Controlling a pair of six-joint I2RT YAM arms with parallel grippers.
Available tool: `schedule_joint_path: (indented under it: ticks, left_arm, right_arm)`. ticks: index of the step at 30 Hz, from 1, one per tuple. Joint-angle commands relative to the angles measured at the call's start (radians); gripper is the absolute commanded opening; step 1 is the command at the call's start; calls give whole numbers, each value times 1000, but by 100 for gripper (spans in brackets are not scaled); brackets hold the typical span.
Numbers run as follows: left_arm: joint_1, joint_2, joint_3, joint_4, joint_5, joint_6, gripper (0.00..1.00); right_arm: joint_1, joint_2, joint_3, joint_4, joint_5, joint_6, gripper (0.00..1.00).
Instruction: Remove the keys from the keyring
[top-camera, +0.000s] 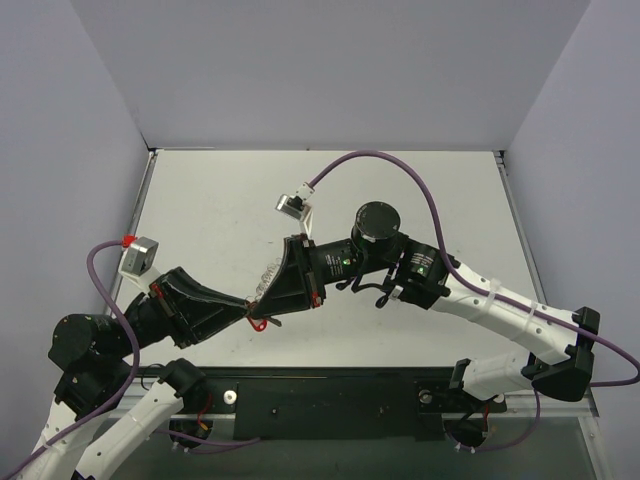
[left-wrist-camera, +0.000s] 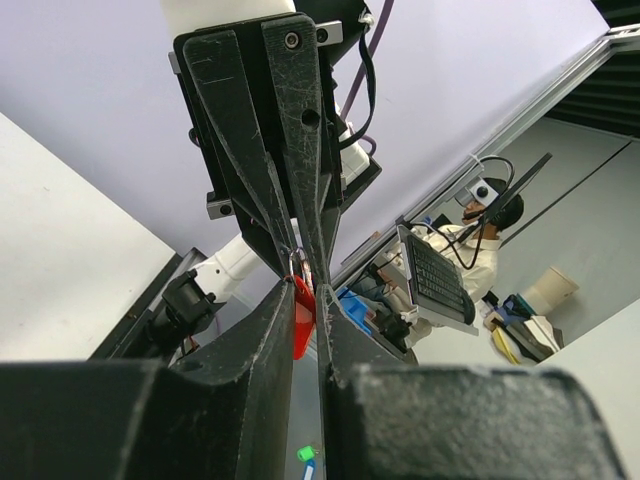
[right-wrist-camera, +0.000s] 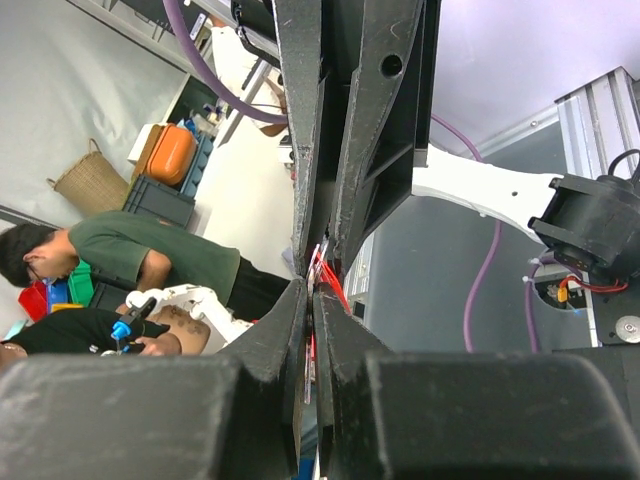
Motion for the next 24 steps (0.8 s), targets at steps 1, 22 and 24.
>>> schedule_joint_path:
  ticks: [1, 22, 24]
  left_arm:
    - [2, 4, 24, 44, 4, 2, 22]
    - [2, 0, 21, 46, 9, -3, 31]
    - [2, -3, 19, 44, 10, -4, 34]
  right_arm:
    - [21, -19, 15, -6, -19, -35, 0]
    - [26, -16, 34, -38, -9, -60, 0]
    - [26, -13, 38, -38, -9, -62, 0]
